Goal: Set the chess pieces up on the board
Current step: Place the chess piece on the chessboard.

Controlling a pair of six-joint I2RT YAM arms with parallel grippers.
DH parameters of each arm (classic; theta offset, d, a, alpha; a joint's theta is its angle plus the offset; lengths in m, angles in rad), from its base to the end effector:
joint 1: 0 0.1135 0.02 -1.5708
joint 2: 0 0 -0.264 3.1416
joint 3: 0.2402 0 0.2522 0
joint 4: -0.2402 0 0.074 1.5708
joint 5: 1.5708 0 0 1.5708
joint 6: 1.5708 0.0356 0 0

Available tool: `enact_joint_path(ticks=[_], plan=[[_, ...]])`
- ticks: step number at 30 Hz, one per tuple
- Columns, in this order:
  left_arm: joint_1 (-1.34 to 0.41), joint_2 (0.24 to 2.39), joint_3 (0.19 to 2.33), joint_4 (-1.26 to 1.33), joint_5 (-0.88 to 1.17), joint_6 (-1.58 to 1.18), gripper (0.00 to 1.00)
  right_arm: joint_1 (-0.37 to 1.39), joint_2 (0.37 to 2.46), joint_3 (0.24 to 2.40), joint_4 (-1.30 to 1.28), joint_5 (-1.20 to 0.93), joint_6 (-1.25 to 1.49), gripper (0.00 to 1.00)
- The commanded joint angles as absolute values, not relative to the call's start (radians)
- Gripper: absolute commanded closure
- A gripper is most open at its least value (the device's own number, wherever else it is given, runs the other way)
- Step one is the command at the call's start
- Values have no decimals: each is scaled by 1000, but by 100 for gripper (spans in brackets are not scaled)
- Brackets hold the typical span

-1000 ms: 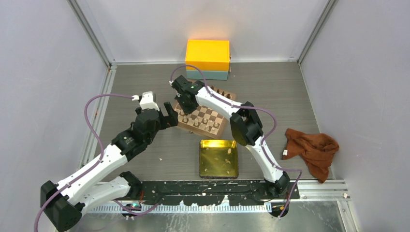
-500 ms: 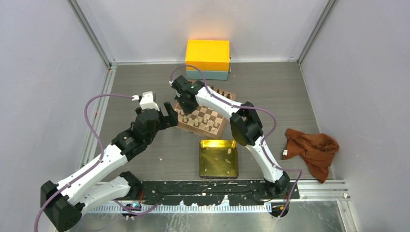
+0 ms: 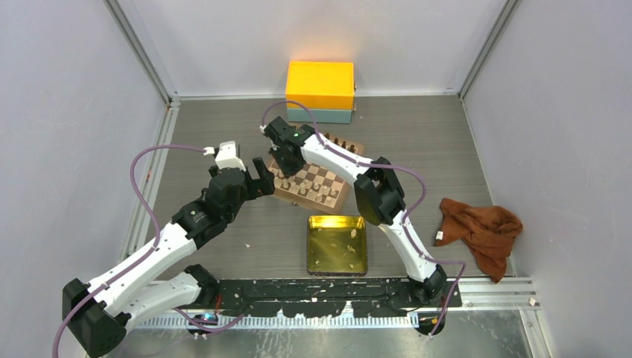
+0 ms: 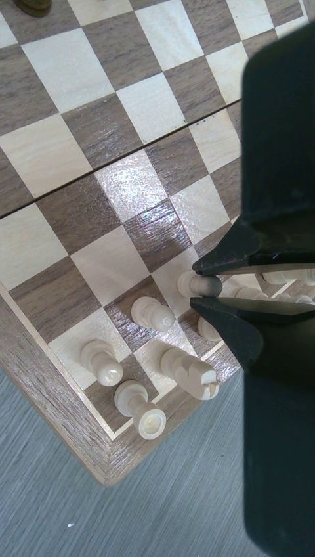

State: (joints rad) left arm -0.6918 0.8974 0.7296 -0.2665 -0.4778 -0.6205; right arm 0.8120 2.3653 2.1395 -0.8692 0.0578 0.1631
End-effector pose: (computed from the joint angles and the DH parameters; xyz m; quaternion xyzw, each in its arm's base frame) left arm 0.1665 -0.1167 0.2937 -0.0981 0.8229 -0.1610 0.5360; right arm 0.3529 0.3692 0.2047 -0.3032 0.9229 0.0855 0.2213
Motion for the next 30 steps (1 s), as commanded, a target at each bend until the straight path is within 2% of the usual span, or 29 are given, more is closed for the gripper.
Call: enact_joint_path(ticks=[1,30], plan=[[-695,894,736,-230,-484,-617,0,823,2332,2177,-861,53,152,76],[-695,905,739,-232,-485,-614,0,824,2325,2181,-859,92,125,77]])
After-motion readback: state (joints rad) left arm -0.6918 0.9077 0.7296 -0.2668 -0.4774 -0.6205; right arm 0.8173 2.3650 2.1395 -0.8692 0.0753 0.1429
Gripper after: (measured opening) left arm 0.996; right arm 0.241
